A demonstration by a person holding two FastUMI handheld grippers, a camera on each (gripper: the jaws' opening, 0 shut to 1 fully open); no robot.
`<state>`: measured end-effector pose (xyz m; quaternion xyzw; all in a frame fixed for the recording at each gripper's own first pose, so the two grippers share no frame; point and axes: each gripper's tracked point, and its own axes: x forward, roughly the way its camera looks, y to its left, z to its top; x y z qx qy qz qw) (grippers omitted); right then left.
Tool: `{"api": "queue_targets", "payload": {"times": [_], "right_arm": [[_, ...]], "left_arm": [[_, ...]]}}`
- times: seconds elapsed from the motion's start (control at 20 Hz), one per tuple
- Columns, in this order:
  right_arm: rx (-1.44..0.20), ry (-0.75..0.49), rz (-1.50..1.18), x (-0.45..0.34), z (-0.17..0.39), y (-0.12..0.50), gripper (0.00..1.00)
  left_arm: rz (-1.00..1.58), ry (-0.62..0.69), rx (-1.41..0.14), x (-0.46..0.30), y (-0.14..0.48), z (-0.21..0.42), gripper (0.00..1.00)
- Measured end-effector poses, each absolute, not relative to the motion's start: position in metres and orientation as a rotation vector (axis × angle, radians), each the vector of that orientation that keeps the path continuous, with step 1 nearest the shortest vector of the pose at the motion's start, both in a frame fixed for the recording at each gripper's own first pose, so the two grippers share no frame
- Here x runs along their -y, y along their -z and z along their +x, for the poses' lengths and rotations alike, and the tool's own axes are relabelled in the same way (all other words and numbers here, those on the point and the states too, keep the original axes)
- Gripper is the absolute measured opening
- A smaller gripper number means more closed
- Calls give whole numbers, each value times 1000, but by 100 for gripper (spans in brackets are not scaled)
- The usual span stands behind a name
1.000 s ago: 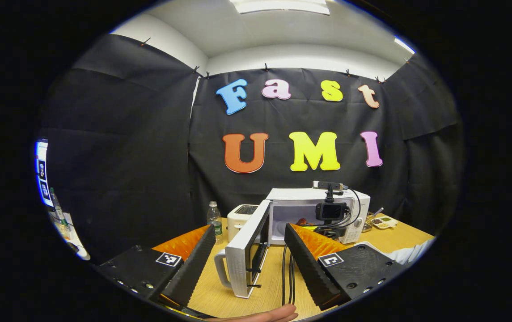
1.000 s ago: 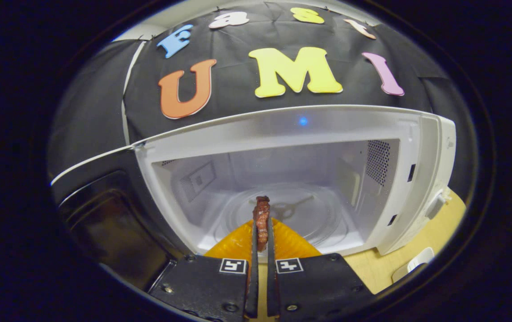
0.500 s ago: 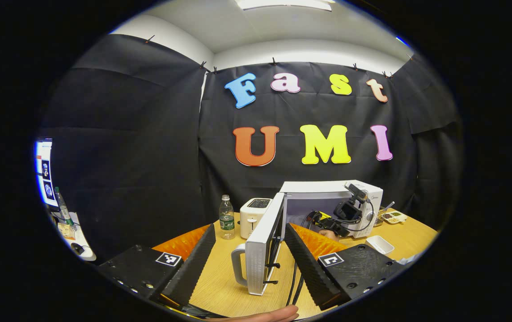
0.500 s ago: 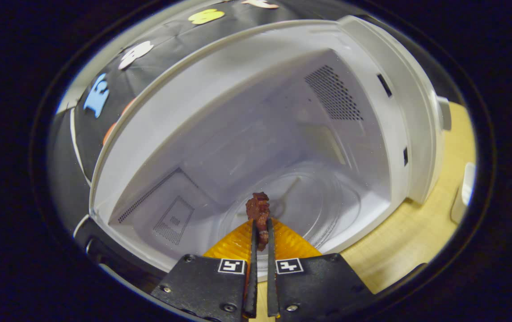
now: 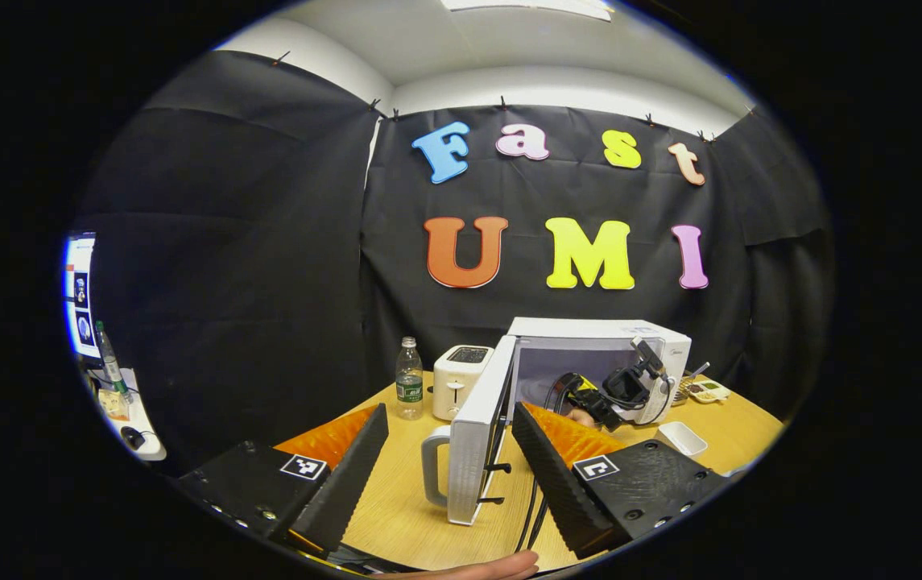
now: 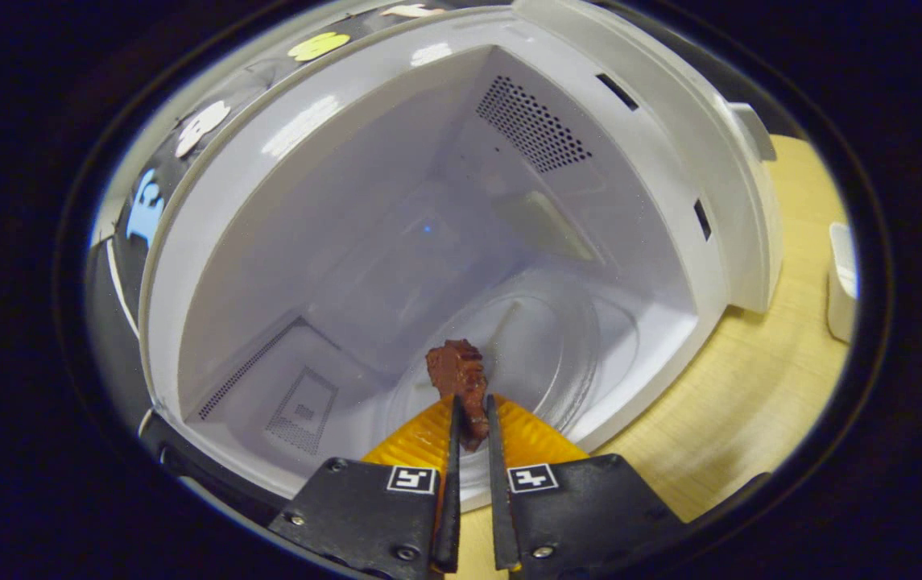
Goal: Open the microwave oven with the left hand, put the food in, and close the microwave oven.
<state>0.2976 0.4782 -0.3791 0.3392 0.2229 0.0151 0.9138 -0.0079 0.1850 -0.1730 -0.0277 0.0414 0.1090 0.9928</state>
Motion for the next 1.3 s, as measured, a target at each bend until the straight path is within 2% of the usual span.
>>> {"api": "queue_targets", "payload": {"times": [0.1, 0.15, 0.2, 0.3, 0.35, 0.4, 0.45, 0.5, 0.6, 0.65, 0.7, 0.75, 0.8, 0.85, 0.9, 0.95, 1.0, 1.15, 1.2, 1.25, 1.3], "right_arm": [[-423, 6, 636, -468, 300, 376, 28], [-398, 12, 612, -466, 302, 371, 27], [-390, 20, 574, -464, 302, 368, 55], [-390, 25, 496, -461, 301, 369, 85], [-392, 19, 472, -460, 300, 369, 89], [-395, 9, 461, -461, 298, 369, 100], [-396, 2, 443, -459, 297, 368, 100], [-403, -7, 418, -457, 294, 367, 89], [-406, -55, 401, -458, 285, 363, 90], [-405, -75, 393, -455, 279, 360, 100], [-401, -97, 379, -451, 272, 355, 100], [-392, -117, 362, -446, 264, 349, 90], [-384, -153, 354, -443, 254, 340, 100], [-357, -200, 355, -442, 244, 327, 100], [-336, -241, 344, -438, 233, 315, 91], [-322, -274, 330, -430, 222, 306, 91], [-308, -299, 327, -421, 212, 297, 100], [-268, -382, 320, -392, 177, 263, 100], [-257, -403, 325, -380, 164, 254, 90], [-241, -424, 328, -368, 154, 243, 100], [-231, -435, 321, -354, 144, 236, 100]], "left_arm": [[-87, -224, -104, -184, 178, -7, 95], [-96, -224, -103, -184, 178, -6, 95], [-99, -226, -101, -185, 177, -6, 95], [-92, -236, -89, -190, 174, -9, 95], [-88, -242, -80, -194, 173, -11, 95], [-83, -250, -70, -199, 170, -12, 95], [-79, -259, -56, -204, 167, -14, 95], [-75, -265, -34, -209, 163, -16, 95], [-68, -272, 20, -219, 151, -22, 95], [-66, -269, 29, -223, 151, -23, 94], [-64, -271, 30, -227, 152, -24, 94], [-59, -283, 33, -234, 152, -23, 94], [-51, -295, 33, -241, 153, -22, 94], [-44, -319, 34, -250, 154, -20, 94], [-36, -339, 37, -258, 155, -20, 94], [-20, -349, 32, -261, 158, -16, 94], [-3, -353, 13, -263, 165, -11, 94], [53, -376, -45, -272, 188, 8, 94], [60, -380, -46, -272, 190, 11, 92], [56, -393, -44, -275, 193, 12, 67], [44, -392, -41, -275, 195, 16, 60]]}}
